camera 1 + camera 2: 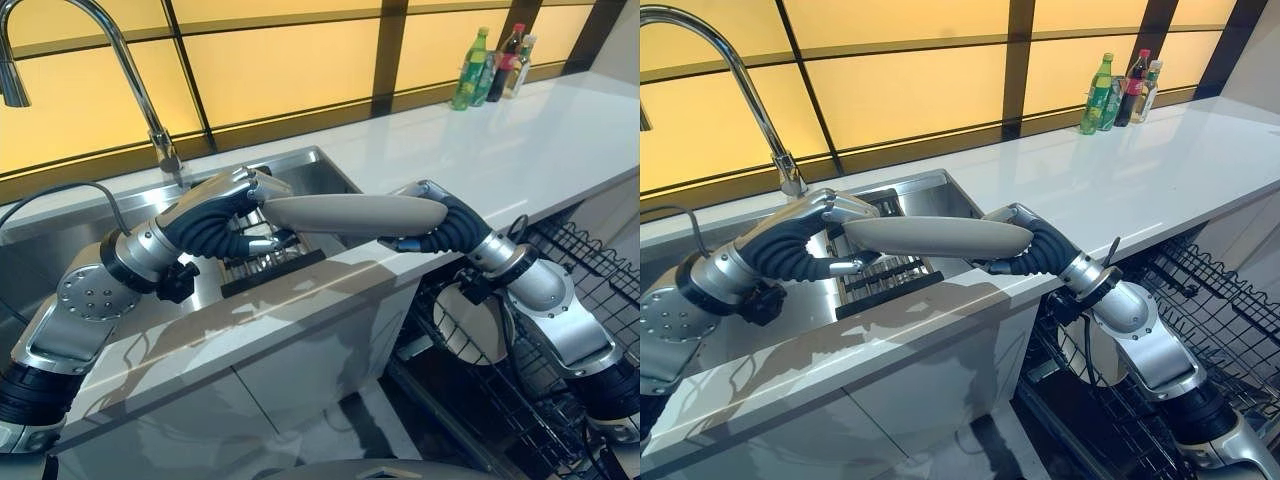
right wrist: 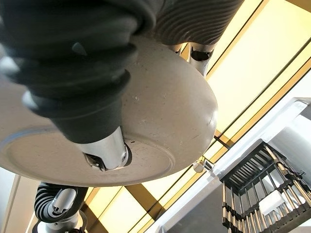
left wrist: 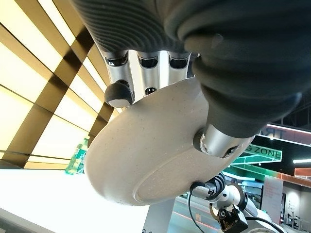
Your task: Pick up plates and place into dishwasher.
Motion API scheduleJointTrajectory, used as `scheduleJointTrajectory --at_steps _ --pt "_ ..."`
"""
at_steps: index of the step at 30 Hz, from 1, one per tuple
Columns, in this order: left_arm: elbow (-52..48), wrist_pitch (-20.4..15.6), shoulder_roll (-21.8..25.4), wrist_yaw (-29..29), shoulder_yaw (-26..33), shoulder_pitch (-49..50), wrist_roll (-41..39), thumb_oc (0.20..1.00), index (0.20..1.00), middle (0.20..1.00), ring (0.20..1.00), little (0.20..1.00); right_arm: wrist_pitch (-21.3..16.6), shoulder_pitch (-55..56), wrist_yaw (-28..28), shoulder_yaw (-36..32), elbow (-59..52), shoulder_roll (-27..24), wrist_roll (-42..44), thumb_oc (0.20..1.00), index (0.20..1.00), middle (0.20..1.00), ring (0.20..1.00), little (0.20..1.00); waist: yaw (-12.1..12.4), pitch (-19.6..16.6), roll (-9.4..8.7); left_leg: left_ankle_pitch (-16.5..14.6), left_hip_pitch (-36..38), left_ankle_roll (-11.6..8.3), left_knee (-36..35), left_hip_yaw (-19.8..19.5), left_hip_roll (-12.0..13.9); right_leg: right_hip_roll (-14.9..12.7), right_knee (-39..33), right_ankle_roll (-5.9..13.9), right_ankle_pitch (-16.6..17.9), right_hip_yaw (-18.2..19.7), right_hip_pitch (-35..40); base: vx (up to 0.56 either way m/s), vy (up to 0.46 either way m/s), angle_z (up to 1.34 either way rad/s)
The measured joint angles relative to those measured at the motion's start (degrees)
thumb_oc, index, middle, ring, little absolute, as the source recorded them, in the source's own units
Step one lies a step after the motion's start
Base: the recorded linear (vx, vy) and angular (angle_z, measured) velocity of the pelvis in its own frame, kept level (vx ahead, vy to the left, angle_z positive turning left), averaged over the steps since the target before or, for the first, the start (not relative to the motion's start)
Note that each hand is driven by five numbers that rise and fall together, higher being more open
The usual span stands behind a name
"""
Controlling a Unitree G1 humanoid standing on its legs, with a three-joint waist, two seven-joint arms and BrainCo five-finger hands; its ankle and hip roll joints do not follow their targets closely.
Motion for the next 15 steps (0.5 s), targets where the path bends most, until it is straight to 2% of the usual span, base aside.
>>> scheduleJointTrajectory --at_steps 7,10,11,13,15 --pt "0.5 0.1 -1.1 -0.2 0.0 0.0 0.0 0.200 0.200 0.200 0.200 0.200 0.0 0.0 -0.7 0.0 0.0 0.1 0.0 0.200 0.200 0.200 0.200 0.200 0.0 0.0 0.47 0.0 0.1 -0.01 0.1 0.0 0.0 0.0 0.0 -0.01 0.0 0.0 0.1 0.00 0.000 0.00" --pt "0.6 2.9 -2.9 0.2 -0.1 0.0 -0.4 0.200 0.200 0.200 0.200 0.200 0.0 0.0 -2.2 0.0 0.3 1.3 -0.2 0.200 0.200 0.200 0.200 0.200 0.0 0.0 0.60 0.0 0.1 0.00 0.1 0.1 0.0 0.0 0.0 -0.01 0.0 0.0 0.1 -0.03 -0.003 0.00" --pt "0.6 4.4 -3.9 0.6 -0.2 0.0 -0.9 0.357 0.357 0.357 0.357 0.357 0.0 0.1 -2.8 0.1 0.6 1.9 -0.2 0.200 0.200 0.200 0.200 0.200 0.0 0.0 0.62 0.0 0.0 -0.02 0.2 0.1 0.0 0.0 0.0 -0.02 0.0 0.0 0.1 -0.04 -0.010 0.00" --pt "1.3 8.1 -7.2 2.0 -0.3 0.3 -2.7 1.000 1.000 1.000 1.000 1.000 0.0 0.1 -3.9 0.1 0.9 3.7 -0.8 0.200 0.200 0.200 0.200 0.200 -0.1 0.0 0.73 -0.2 0.1 0.16 0.1 0.2 0.2 0.1 0.0 -0.02 0.0 0.0 0.1 0.00 0.000 0.00" --pt "3.7 11.2 -11.9 5.2 -0.3 0.4 -4.5 1.000 1.000 1.000 1.000 1.000 -0.4 0.4 -4.8 0.2 0.8 6.3 -1.1 0.200 0.200 0.200 0.200 0.200 -0.1 0.0 0.83 -0.2 0.1 0.11 0.2 0.2 0.1 0.1 0.0 -0.04 0.0 0.0 0.1 0.00 0.000 0.00"
